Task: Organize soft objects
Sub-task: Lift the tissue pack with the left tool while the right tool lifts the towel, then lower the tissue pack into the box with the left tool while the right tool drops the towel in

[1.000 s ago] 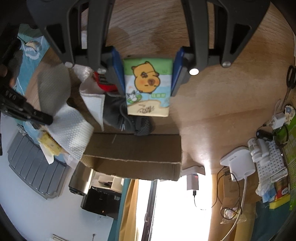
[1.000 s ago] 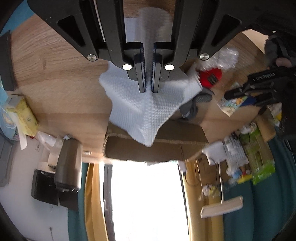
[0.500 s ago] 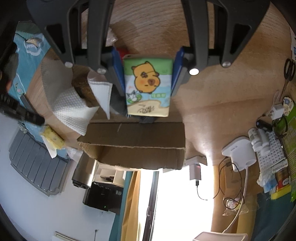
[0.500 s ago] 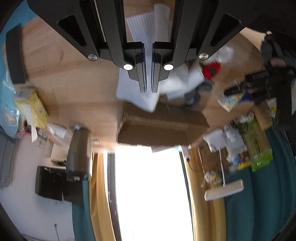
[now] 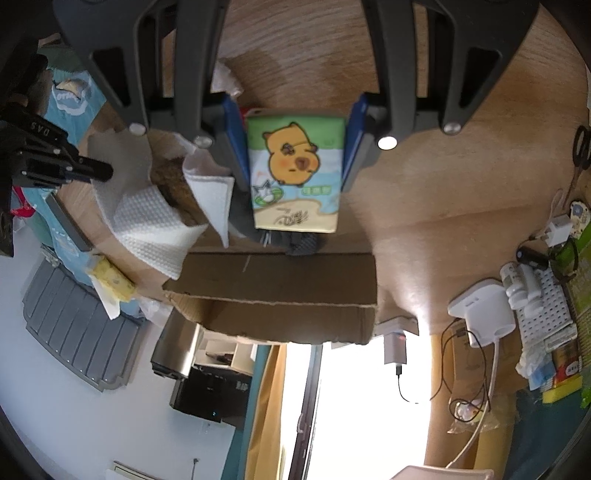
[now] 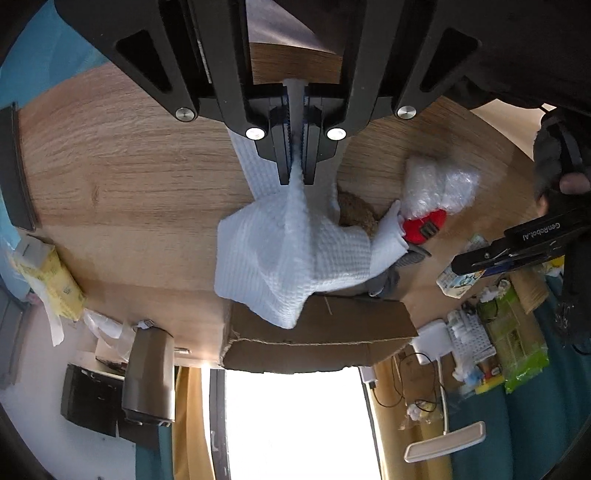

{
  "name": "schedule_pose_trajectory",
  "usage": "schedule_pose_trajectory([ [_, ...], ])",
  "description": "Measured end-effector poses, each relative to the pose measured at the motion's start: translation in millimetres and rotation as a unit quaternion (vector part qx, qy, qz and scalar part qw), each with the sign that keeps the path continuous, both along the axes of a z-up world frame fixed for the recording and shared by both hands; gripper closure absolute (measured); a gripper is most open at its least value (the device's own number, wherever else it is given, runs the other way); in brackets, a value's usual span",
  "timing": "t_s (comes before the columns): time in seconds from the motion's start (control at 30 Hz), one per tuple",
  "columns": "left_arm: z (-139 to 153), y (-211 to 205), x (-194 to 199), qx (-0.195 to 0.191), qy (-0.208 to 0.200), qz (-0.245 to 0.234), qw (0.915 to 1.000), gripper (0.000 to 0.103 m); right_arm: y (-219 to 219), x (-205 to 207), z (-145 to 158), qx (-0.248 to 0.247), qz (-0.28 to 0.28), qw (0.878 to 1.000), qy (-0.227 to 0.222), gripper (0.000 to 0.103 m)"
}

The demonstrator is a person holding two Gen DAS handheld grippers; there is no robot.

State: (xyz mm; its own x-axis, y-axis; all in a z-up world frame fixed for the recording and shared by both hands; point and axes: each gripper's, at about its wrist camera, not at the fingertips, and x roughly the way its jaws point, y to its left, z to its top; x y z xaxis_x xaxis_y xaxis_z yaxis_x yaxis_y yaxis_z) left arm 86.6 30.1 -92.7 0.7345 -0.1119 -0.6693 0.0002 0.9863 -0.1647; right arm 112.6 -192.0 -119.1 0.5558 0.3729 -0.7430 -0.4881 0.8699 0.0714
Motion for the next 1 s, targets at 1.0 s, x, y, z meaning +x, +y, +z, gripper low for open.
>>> schedule_pose_trajectory([
  [1.0,68,11,54,0.006,-0.08,0.01,0.9967,0.056,11,73,133,0.073,0.038,0.981,-0.175,0.101],
])
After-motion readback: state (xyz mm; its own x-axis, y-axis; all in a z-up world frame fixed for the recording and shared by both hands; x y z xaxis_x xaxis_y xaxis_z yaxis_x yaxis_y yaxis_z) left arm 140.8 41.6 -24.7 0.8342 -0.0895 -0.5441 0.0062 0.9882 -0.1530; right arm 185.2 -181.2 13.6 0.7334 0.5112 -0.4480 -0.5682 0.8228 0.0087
